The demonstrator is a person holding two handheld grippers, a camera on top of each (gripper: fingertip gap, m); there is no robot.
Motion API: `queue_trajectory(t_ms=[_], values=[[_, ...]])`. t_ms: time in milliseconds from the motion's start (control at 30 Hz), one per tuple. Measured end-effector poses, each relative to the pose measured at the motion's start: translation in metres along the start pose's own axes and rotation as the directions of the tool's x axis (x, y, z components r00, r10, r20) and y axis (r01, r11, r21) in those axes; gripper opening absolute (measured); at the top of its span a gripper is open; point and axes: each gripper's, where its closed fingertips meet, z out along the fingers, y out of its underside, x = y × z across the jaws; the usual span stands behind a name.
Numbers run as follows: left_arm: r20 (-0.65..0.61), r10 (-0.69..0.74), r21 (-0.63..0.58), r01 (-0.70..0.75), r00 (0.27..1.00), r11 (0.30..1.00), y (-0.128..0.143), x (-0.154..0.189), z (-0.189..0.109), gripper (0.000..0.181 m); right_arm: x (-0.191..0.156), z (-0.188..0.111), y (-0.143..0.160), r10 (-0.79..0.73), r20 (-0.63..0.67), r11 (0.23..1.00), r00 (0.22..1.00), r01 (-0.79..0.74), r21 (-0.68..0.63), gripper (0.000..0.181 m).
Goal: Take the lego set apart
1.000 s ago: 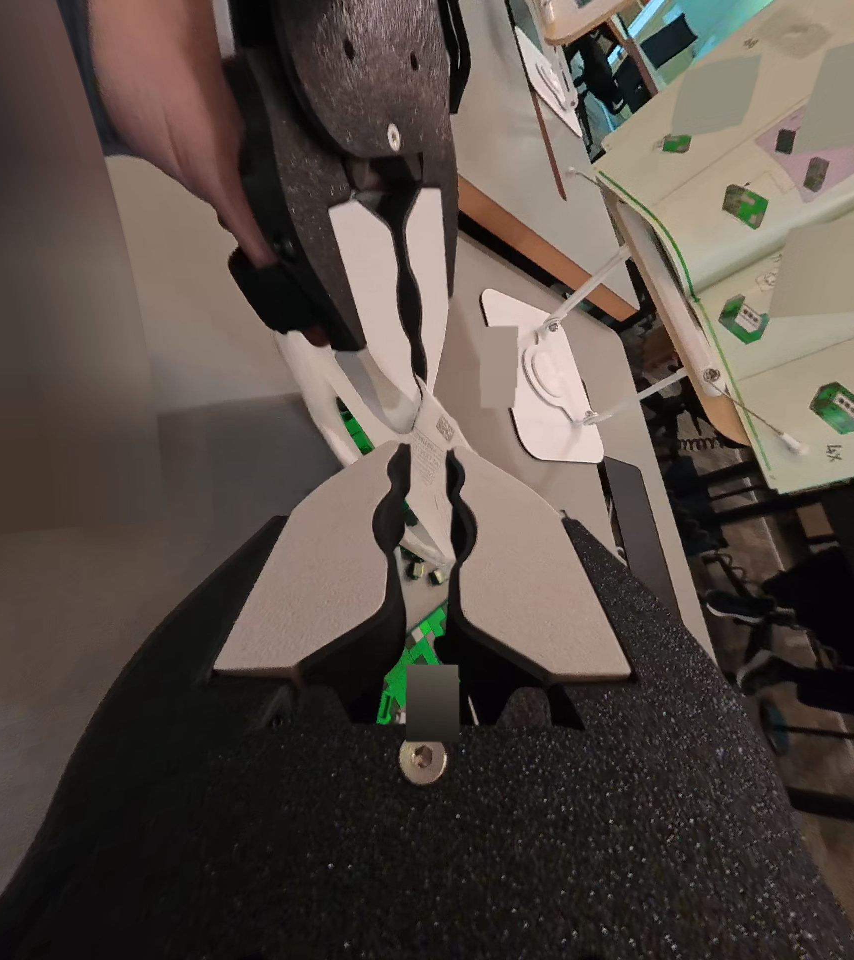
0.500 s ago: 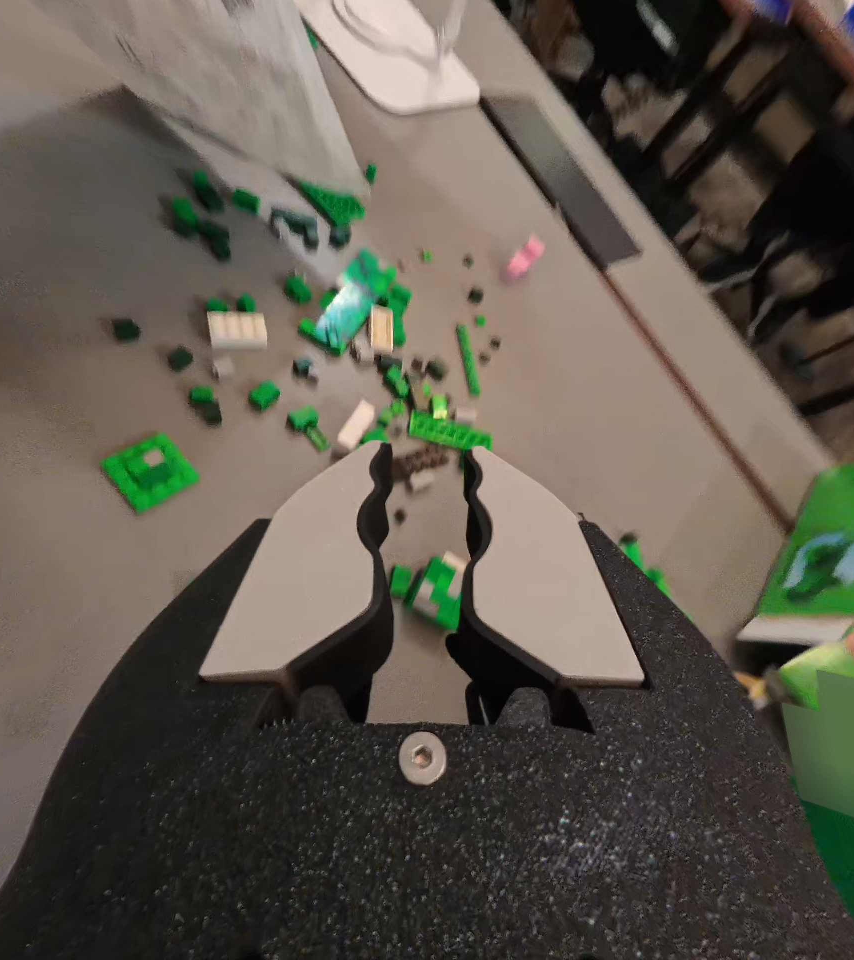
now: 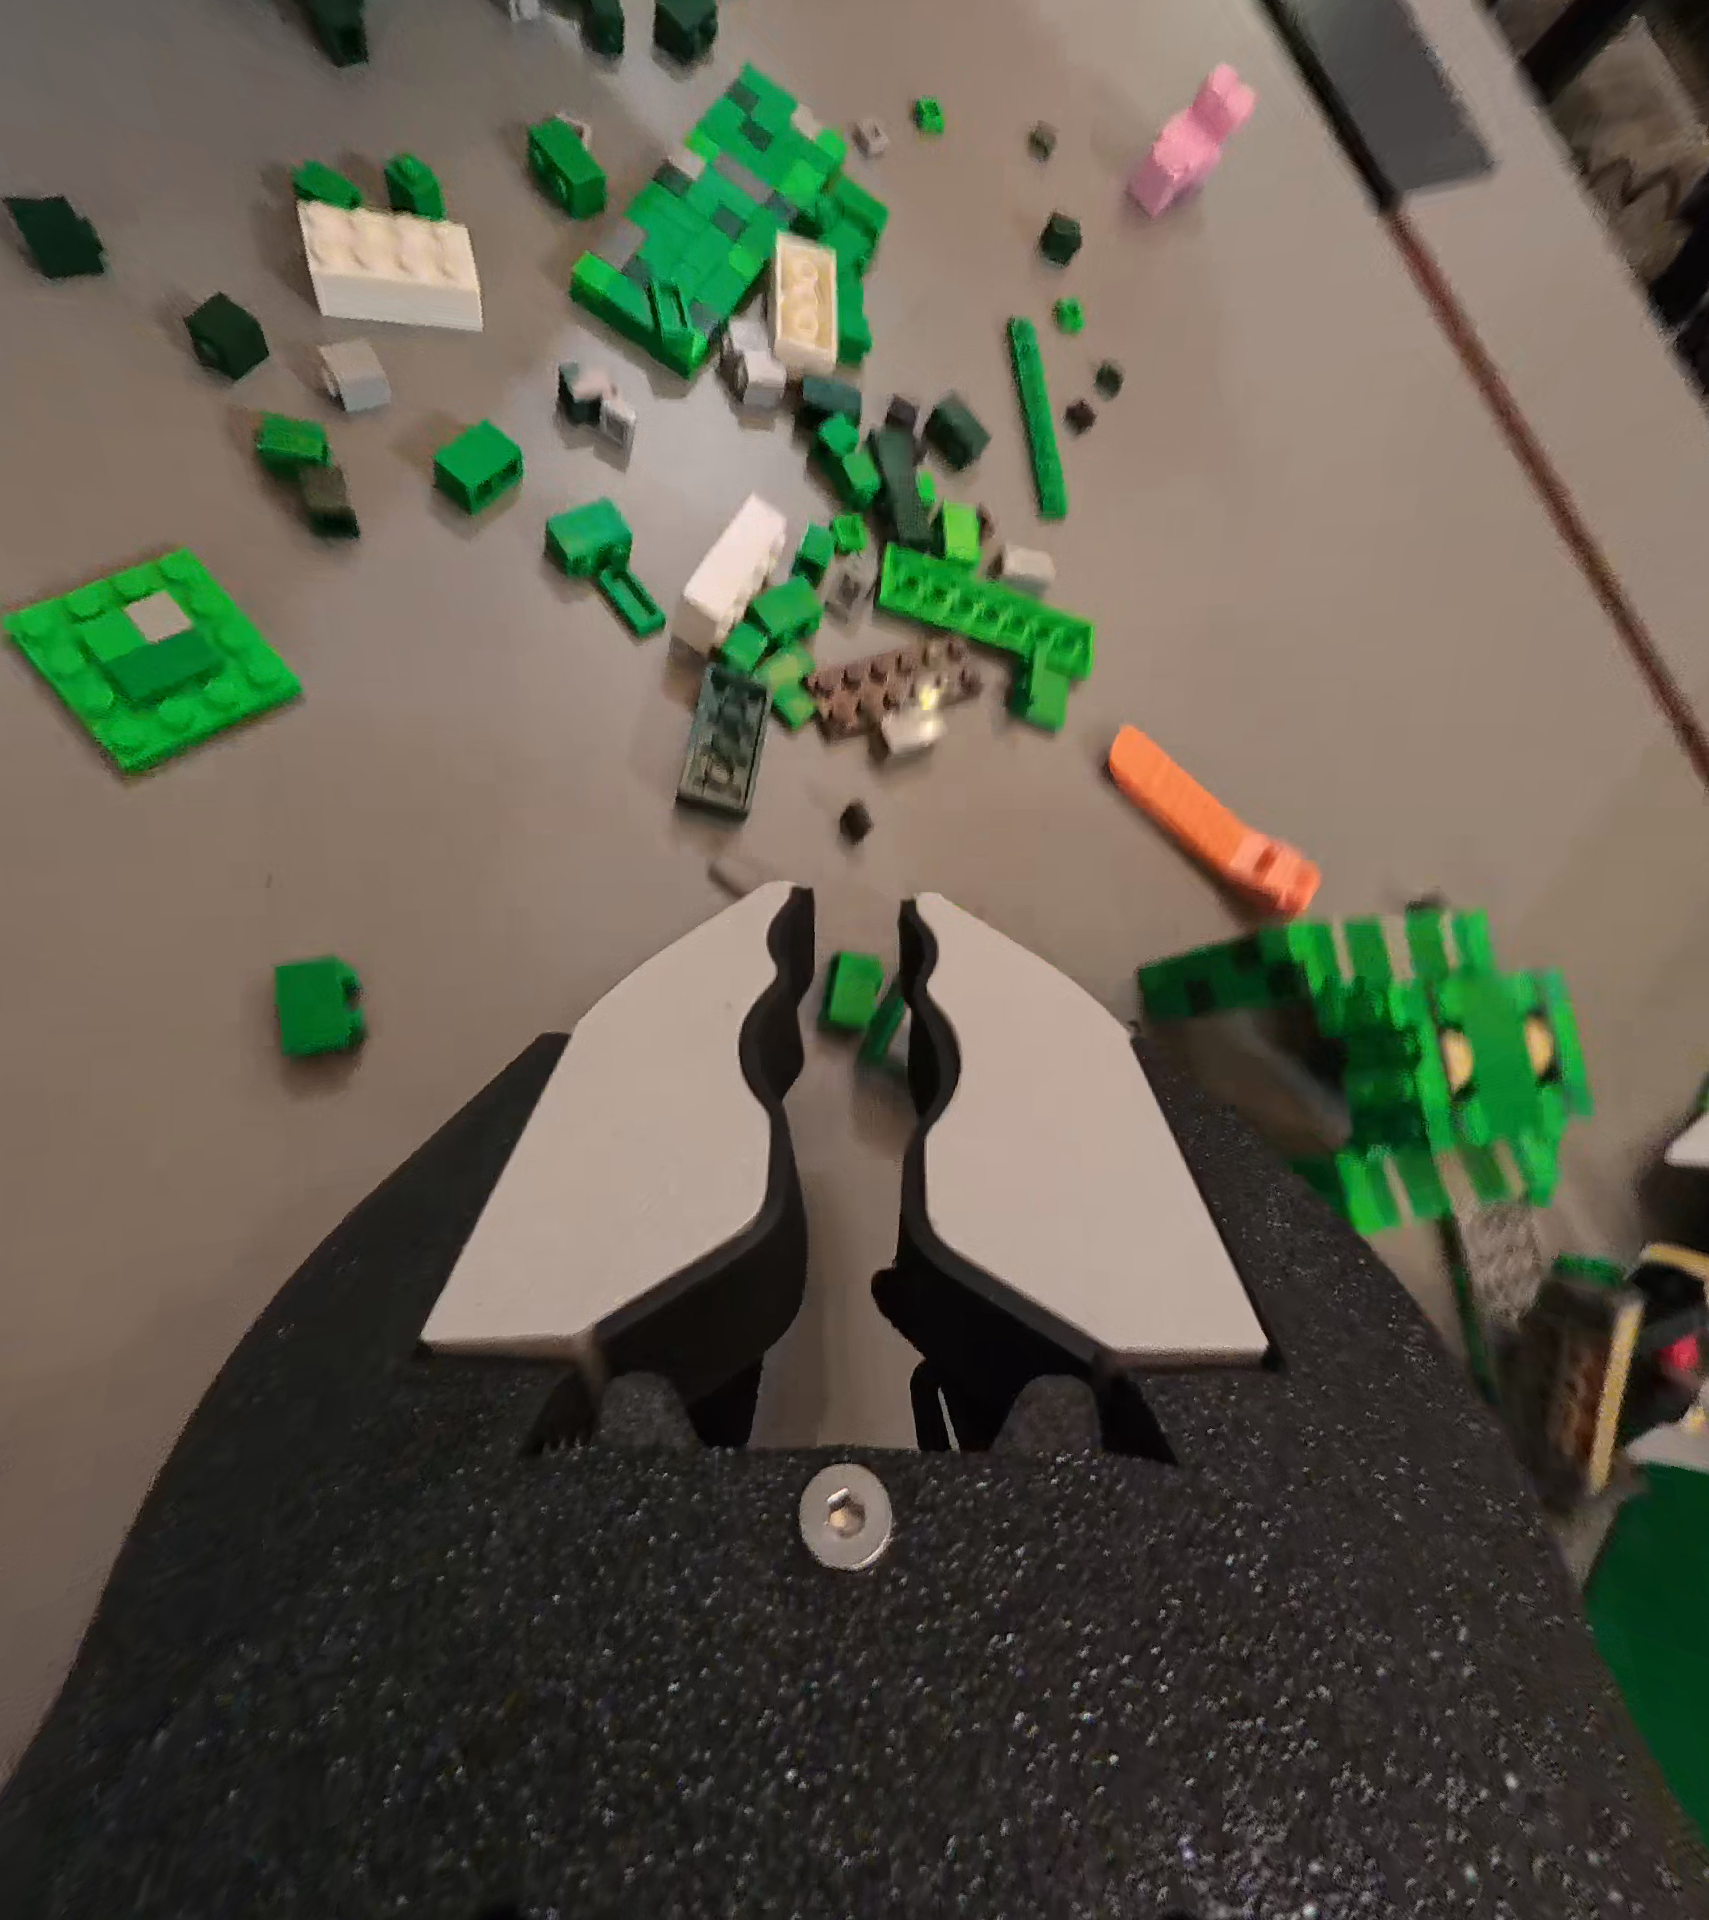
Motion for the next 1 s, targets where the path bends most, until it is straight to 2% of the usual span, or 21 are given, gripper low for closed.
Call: queue_trajectory(t_ms=[167, 300, 433, 633, 1000], values=[[0.003, -0.001, 0.014, 0.001, 1.000, 1.000, -0.002, -0.001, -0.002, 0.000, 0.018, 0.021, -0.055, -0.087, -0.166, 0.963, 0.982, 0.125, 0.238, 0.014], [0.010, 0.002, 0.015, -0.002, 1.000, 1.000, -0.002, -0.002, -0.002, 0.000, 0.037, 0.020, -0.081, -0.026, -0.325, 0.911, 0.945, 0.156, 0.381, 0.012], [0.025, 0.008, 0.025, -0.009, 1.000, 1.000, -0.004, -0.004, -0.001, 0.000, 0.028, 0.017, -0.078, -0.014, -0.387, 0.879, 0.922, 0.195, 0.435, 0.000], [0.058, 0.020, -0.009, -0.020, 0.998, 1.000, 0.000, -0.005, 0.000, 0.000, 0.031, 0.014, -0.084, 0.052, -0.395, 0.852, 0.917, 0.165, 0.496, 0.000], [0.043, 0.018, -0.015, -0.017, 0.999, 1.000, 0.001, -0.004, 0.006, 0.000, 0.046, -0.003, -0.080, 0.113, -0.467, 0.837, 0.877, 0.169, 0.521, 0.005]])
